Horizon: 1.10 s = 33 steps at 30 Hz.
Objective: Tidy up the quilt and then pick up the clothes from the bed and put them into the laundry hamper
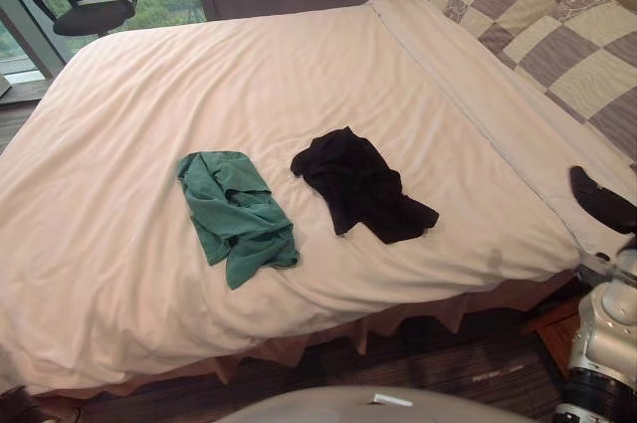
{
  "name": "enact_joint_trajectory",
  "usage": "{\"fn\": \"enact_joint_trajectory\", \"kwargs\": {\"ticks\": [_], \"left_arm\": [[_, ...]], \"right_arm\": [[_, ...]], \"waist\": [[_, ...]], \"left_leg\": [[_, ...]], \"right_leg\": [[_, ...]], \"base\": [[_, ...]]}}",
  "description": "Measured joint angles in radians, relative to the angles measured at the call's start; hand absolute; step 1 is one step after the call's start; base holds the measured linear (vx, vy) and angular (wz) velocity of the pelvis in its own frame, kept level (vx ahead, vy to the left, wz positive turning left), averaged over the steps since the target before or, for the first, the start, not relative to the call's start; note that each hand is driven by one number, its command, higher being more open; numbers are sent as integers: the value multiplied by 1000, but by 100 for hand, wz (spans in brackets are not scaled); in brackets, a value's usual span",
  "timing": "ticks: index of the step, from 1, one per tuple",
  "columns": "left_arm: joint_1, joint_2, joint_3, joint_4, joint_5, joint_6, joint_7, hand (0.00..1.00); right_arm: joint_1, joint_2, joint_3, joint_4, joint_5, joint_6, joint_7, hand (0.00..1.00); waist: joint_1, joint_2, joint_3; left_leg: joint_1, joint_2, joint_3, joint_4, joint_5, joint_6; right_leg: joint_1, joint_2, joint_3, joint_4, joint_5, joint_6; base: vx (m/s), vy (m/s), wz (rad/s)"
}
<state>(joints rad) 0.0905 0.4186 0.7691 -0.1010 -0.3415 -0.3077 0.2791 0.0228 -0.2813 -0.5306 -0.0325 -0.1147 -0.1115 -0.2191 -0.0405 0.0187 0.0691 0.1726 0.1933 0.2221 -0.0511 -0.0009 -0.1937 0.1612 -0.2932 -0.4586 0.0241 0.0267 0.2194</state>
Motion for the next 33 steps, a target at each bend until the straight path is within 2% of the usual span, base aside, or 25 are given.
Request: {"fn": "enact_joint_trajectory", "kwargs": {"ticks": [3,6,9,14,16,21,24,25,26,27,28,29,33], "left_arm": [[40,-81,-178,-30,54,14,-52,100],[90,-159,-326,-31,175,82,-84,100],[129,-253,-419,-32,285,128,-101,100],[132,-266,-489,-32,325,139,-107,100],[130,-266,-506,-32,395,142,-124,100],[117,-266,-524,-31,502,169,-142,100],[92,-264,-523,-1,626,188,-133,100],[76,-262,-522,36,673,198,-127,100],[54,-260,-514,84,702,211,-125,100],[43,-259,-514,104,720,223,-121,100],[28,-264,-520,138,754,236,-119,100],[36,-262,-512,151,787,255,-115,100],[52,-270,-497,156,824,285,-114,100]], "right_arm": [[0,0,132,-54,-75,-4,46,100],[1,0,227,-77,-118,-8,82,100],[2,0,282,-95,-155,-11,90,100],[4,-14,340,-95,-155,-11,104,100],[5,-47,375,-95,-157,-11,125,100],[13,-48,383,-95,-157,-11,129,100],[37,-49,383,-95,-173,-12,129,100],[50,-49,383,-96,-196,-12,130,100],[53,-46,386,-96,-196,-12,130,100],[54,-47,385,-98,-195,-12,130,100],[50,-64,374,-99,-195,-15,126,100],[43,-60,383,-89,-196,-15,128,100],[83,-44,385,-101,-196,-32,140,100]], "waist": [[1,-19,29],[-16,-38,44],[-22,-36,50],[-25,-16,68],[-35,-10,76],[-45,-11,89],[-45,-9,92],[-45,-10,93],[-45,-23,104],[-45,-41,119],[-47,-14,120],[-29,-24,124],[-27,-30,124]], "left_leg": [[11,1,20,15,-15,0],[9,1,32,26,-26,-2],[-9,1,60,32,-36,-1],[-16,8,92,33,-49,-3],[-24,9,108,43,-63,-2],[-28,10,141,67,-92,-3],[-45,13,161,109,-111,1],[-63,14,167,154,-119,3],[-115,20,169,270,-136,16],[-144,15,165,293,-188,-1],[-145,-24,134,123,-123,29],[-108,-43,153,90,-85,33],[-113,-36,144,106,-86,35]], "right_leg": [[-3,0,25,0,1,2],[-10,0,35,-3,3,2],[-50,1,63,-8,9,3],[-83,9,90,-9,13,1],[-97,10,101,-10,16,-1],[-117,9,111,-10,21,1],[-129,7,115,-11,35,-11],[-133,1,117,-12,43,-20],[-132,-16,127,-13,58,-34],[-129,-31,133,-14,67,-34],[-133,-35,133,-13,75,-23],[-148,-41,139,-15,87,-13],[-137,-38,99,-4,107,-13]], "base": [[-25,11,-21],[3,9,-17],[51,12,-25],[42,0,-18],[51,8,-16],[56,13,-20],[63,12,-17],[72,12,-11],[35,24,-10],[-39,60,0],[-51,72,-35],[-12,63,-32],[101,5,4]]}}
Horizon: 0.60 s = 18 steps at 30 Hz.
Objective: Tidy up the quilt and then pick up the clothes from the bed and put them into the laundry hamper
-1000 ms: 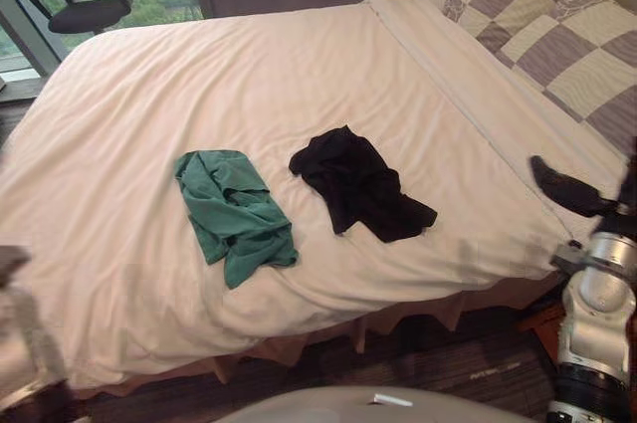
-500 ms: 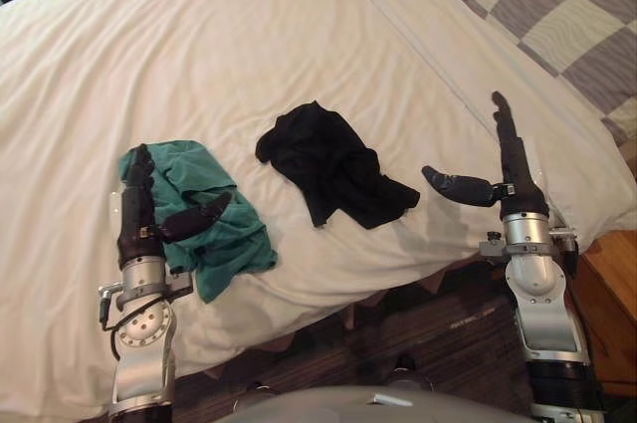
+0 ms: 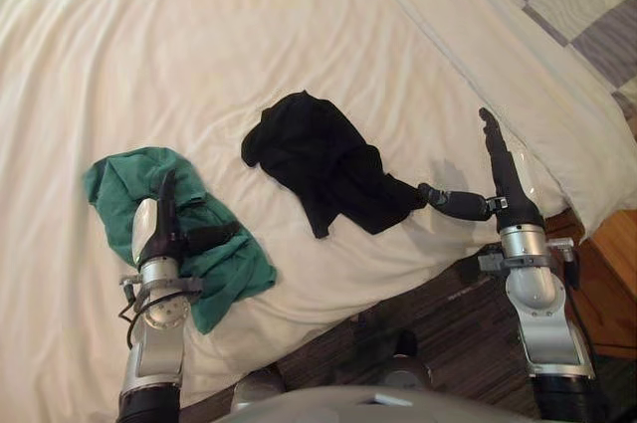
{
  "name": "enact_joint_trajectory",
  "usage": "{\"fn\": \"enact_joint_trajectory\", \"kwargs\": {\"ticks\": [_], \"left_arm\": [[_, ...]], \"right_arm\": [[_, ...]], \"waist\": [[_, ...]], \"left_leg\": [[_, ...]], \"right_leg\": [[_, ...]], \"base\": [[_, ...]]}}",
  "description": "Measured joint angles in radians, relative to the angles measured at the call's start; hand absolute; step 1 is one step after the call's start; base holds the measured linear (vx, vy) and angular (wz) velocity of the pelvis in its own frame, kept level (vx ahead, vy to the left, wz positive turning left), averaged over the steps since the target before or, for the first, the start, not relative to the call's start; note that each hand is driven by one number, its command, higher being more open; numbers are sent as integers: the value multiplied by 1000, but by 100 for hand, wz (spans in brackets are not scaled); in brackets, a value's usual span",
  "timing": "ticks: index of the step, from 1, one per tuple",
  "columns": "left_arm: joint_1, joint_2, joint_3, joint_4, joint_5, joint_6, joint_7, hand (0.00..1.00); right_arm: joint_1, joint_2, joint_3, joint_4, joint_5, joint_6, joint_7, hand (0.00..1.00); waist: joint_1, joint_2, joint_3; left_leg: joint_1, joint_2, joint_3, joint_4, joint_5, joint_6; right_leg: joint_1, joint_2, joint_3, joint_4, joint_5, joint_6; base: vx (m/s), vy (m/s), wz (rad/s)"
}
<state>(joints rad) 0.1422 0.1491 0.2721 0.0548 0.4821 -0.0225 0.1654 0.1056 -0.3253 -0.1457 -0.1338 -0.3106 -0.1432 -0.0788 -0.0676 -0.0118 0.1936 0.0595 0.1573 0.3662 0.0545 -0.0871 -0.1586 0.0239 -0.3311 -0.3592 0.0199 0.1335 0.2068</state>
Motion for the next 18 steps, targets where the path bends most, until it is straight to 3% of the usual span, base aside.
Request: {"fn": "enact_joint_trajectory", "kwargs": {"ticks": [1,2,3,4,6,7,8,9,10,11,13,14,15,16,18], "left_arm": [[25,-15,6,-7,0,1,-1,100],[25,-22,9,-10,0,-1,-1,100],[34,-58,10,-28,0,-5,-2,100],[44,-76,10,-41,0,-9,-2,100],[91,-119,23,-98,0,-13,-2,100],[102,-130,39,-114,0,-18,-2,100],[102,-135,54,-117,0,-18,-2,100],[102,-137,79,-118,0,-17,-2,100],[106,-154,90,-118,0,-16,-2,100],[112,-173,91,-119,0,-16,-2,100],[127,-194,82,-129,-1,-22,-5,100],[124,-196,91,-134,-1,-21,-5,0],[150,-193,124,-160,-2,-21,-3,0],[155,-196,141,-167,-4,-22,3,0],[184,-195,137,-167,-6,-22,-1,0]], "right_arm": [[0,33,-1,0,0,0,3,100],[1,54,-4,1,0,0,3,100],[-2,59,-20,-1,0,-3,1,100],[-10,58,-27,6,0,-3,1,100],[-6,69,-23,6,-1,-4,11,100],[-1,78,-20,5,-1,-4,17,100],[0,88,-19,5,-1,-4,23,100],[8,107,-19,-3,-1,-5,28,100],[34,102,-26,-18,-1,-5,29,100],[43,99,-31,-18,-1,-2,29,100],[41,84,-64,-17,-2,2,28,100],[38,84,-62,-16,-3,2,29,100],[51,104,-43,-22,-11,1,30,100],[68,104,-35,-26,-36,0,31,100],[76,103,-31,-26,-39,1,33,100]], "waist": [[3,-7,3],[4,-28,10],[8,-17,8],[12,-5,8],[13,10,10],[13,19,15],[13,17,14],[13,1,10],[11,6,9],[7,23,4],[0,102,25],[1,115,31],[3,85,15],[7,75,7],[11,77,4]], "left_leg": [[-33,15,-6,108,-18,12],[-76,16,-6,176,-56,-6],[-82,-27,-28,21,-27,9],[-69,-38,-47,-42,57,43],[-37,-33,-59,-77,74,61],[-37,-12,-78,-77,73,62],[-36,-4,-81,-76,73,62],[-34,-4,-81,-71,68,54],[-31,-5,-84,-47,42,25],[-30,6,-89,-40,37,21],[-3,66,-87,-47,47,24],[8,84,-87,-48,50,22],[17,72,-84,-56,51,19],[21,70,-97,-54,41,-8],[14,76,-88,-44,44,-3]], "right_leg": [[14,-8,-4,25,6,-8],[26,-23,-1,28,8,-10],[43,-36,-8,33,8,-10],[44,-31,-12,39,8,-9],[21,-39,-55,93,-20,11],[32,8,-31,25,-131,16],[40,40,-20,-47,-134,7],[44,85,-15,-107,-90,-7],[72,95,-77,-103,-60,-13],[83,105,-77,-103,-63,-16],[25,125,-75,97,-124,-43],[-17,118,-75,171,-175,-43],[-15,120,-59,89,-181,-50],[2,123,-73,64,-157,-46],[2,130,-74,62,-155,-50]], "base": [[69,-23,21],[-3,26,35],[-53,71,25],[-15,72,10],[100,-7,11],[73,-95,25],[24,-152,20],[25,-206,38],[52,-174,43],[97,-125,60],[80,-55,25],[-20,-58,-1],[-39,-108,15],[-29,-121,13],[6,-85,4]]}}
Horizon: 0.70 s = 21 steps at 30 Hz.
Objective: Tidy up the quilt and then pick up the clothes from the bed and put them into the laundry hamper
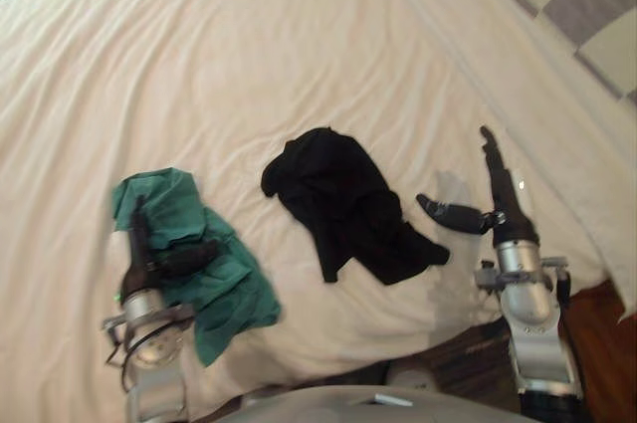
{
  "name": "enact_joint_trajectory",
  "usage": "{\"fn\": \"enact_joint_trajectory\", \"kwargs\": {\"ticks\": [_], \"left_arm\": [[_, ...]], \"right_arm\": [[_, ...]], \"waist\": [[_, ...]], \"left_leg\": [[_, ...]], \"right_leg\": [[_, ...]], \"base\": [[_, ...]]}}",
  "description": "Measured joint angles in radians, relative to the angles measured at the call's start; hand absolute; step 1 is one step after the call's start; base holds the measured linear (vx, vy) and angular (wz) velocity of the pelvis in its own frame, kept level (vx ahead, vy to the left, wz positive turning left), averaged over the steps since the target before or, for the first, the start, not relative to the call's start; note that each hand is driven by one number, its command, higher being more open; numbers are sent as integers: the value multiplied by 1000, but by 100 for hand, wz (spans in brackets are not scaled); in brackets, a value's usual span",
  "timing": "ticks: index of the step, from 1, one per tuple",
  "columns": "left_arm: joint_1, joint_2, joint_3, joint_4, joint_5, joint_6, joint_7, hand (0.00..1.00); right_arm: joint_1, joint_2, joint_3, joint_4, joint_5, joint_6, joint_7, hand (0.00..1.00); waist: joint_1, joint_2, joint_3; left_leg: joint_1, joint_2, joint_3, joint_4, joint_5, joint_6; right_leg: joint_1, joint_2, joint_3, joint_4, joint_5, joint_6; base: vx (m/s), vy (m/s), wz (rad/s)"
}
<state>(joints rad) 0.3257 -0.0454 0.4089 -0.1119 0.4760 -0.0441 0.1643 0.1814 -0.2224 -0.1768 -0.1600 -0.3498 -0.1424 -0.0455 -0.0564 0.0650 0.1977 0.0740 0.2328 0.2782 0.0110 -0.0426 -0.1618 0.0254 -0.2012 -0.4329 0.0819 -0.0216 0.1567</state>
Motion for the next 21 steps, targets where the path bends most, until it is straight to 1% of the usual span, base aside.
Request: {"fn": "enact_joint_trajectory", "kwargs": {"ticks": [3,5,7,8,10,15,21], "left_arm": [[37,-5,-3,29,-3,2,-21,0],[36,-4,-12,71,-4,1,-33,0],[35,-3,-14,77,-4,-1,-38,0],[34,-1,-21,82,-7,-3,-43,0],[34,6,-38,101,-14,-9,-49,0],[34,6,-66,124,-16,-19,-66,0],[38,10,-81,124,-16,-19,-75,0]], "right_arm": [[8,0,10,1,0,4,6,100],[13,1,28,1,0,4,17,100],[12,1,50,1,0,4,20,100],[12,1,62,1,0,4,22,100],[12,0,77,1,1,4,28,100],[8,-1,115,1,1,4,39,100],[-4,-9,160,0,1,4,46,100]], "waist": [[2,-1,-1],[6,-14,-6],[14,-22,-11],[21,-25,-13],[24,-28,-15],[25,-33,-17],[28,-51,-28]], "left_leg": [[0,0,4,2,-2,-3],[0,-8,11,2,-2,-3],[-1,-13,23,2,-2,-3],[-2,-16,27,2,-2,-3],[-3,-19,27,2,-2,-3],[-2,-24,19,1,-2,-3],[-2,-33,15,-2,-2,-3]], "right_leg": [[-1,0,2,-1,2,1],[-3,-5,12,-11,11,7],[-3,-6,22,-34,28,8],[-2,-6,25,-45,37,9],[3,-7,24,-60,48,12],[23,-7,12,-87,62,13],[36,-11,4,-107,73,18]], "base": [[-28,8,-2],[-36,28,-7],[-28,24,-15],[-28,24,-12],[-22,16,-1],[-13,4,5],[-3,3,2]]}}
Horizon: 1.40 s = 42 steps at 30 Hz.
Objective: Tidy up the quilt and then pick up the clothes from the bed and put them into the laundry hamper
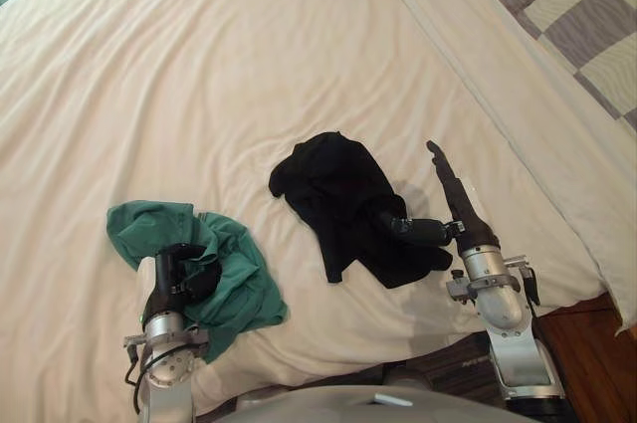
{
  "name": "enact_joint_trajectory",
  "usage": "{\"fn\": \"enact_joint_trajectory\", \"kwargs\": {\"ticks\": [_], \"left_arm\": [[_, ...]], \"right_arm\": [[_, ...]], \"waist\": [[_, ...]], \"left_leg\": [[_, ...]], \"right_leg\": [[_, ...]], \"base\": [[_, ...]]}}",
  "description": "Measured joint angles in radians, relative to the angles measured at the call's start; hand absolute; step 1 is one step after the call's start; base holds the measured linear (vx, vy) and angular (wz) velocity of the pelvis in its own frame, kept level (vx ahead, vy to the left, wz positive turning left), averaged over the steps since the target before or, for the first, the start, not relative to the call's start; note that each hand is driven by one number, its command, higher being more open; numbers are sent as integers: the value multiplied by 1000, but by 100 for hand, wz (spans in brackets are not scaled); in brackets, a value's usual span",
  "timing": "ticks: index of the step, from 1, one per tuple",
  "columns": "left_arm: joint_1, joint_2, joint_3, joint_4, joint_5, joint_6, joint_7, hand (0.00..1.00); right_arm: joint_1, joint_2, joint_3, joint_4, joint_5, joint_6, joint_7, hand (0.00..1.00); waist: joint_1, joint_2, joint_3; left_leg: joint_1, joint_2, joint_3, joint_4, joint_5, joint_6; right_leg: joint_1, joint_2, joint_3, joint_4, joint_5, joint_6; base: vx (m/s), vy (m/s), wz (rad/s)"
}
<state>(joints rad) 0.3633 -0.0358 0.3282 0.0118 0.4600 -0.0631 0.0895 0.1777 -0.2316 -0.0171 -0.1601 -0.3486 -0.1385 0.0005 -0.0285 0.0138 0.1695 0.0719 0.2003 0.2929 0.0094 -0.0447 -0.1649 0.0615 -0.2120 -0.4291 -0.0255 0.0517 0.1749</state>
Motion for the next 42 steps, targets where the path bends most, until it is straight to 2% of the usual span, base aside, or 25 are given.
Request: {"fn": "enact_joint_trajectory", "kwargs": {"ticks": [4,12,15,16,19,20,26,32,35,38,40,42], "left_arm": [[8,6,-8,-8,0,0,-1,0],[38,15,-60,-68,-39,0,-32,0],[37,16,-82,-90,-72,0,-50,0],[38,16,-99,-108,-75,-1,-68,0],[41,16,-112,-120,-102,-1,-77,0],[39,17,-120,-123,-110,-1,-78,0],[31,53,-139,-125,-144,-1,-80,0],[18,50,-218,-127,-144,-1,-82,0],[20,47,-228,-138,-144,-1,-85,0],[31,48,-235,-137,-145,0,-92,0],[34,48,-240,-118,-211,-2,-95,0],[36,49,-246,-97,-299,-7,-95,0]], "right_arm": [[-22,-6,37,-1,0,0,3,100],[-120,-50,132,35,-1,-2,23,100],[-179,-50,164,166,-1,-1,34,100],[-203,-48,178,262,-10,7,41,100],[-233,-45,199,370,-41,24,44,100],[-249,-41,201,419,-42,24,42,0],[-410,-30,199,642,-78,-7,-3,0],[-487,-56,177,703,-75,10,-8,0],[-412,-32,163,611,-65,22,-5,0],[-283,4,160,502,13,22,32,0],[-163,52,134,429,158,18,77,0],[-94,97,112,397,265,25,100,0]], "waist": [[1,-14,-8],[5,-27,-10],[23,-34,-9],[30,-36,-7],[35,-38,0],[37,-36,6],[38,-49,20],[55,-28,36],[56,-27,37],[54,-33,35],[47,-37,37],[35,-48,45]], "left_leg": [[-1,-4,-4,-1,0,0],[-32,-23,-40,0,6,5],[-49,-33,-54,-1,9,10],[-65,-41,-69,-2,14,14],[-65,-48,-79,-9,18,15],[-65,-51,-84,-13,19,16],[-71,-62,-86,-8,22,19],[-78,-63,-99,-20,41,19],[-61,-64,-95,-57,57,17],[-45,-65,-93,-69,57,17],[-37,-64,-103,-67,56,16],[-29,-65,-109,-41,48,27]], "right_leg": [[7,-1,-5,-13,7,1],[4,-21,-39,-15,16,7],[-3,-31,-55,-13,16,8],[-10,-38,-66,-9,17,9],[-9,-45,-82,-2,17,9],[-10,-50,-89,6,17,9],[-12,-63,-94,10,17,8],[-17,-64,-112,24,11,1],[-23,-63,-111,31,9,-1],[-23,-67,-111,51,7,-5],[-49,-90,-105,166,-30,-40],[-62,-109,-35,285,-49,-72]], "base": [[-4,2,2],[-9,12,14],[-7,11,17],[-3,12,27],[12,10,17],[10,19,11],[-6,3,2],[-44,-10,7],[0,0,0],[50,-6,0],[79,9,19],[48,44,61]]}}
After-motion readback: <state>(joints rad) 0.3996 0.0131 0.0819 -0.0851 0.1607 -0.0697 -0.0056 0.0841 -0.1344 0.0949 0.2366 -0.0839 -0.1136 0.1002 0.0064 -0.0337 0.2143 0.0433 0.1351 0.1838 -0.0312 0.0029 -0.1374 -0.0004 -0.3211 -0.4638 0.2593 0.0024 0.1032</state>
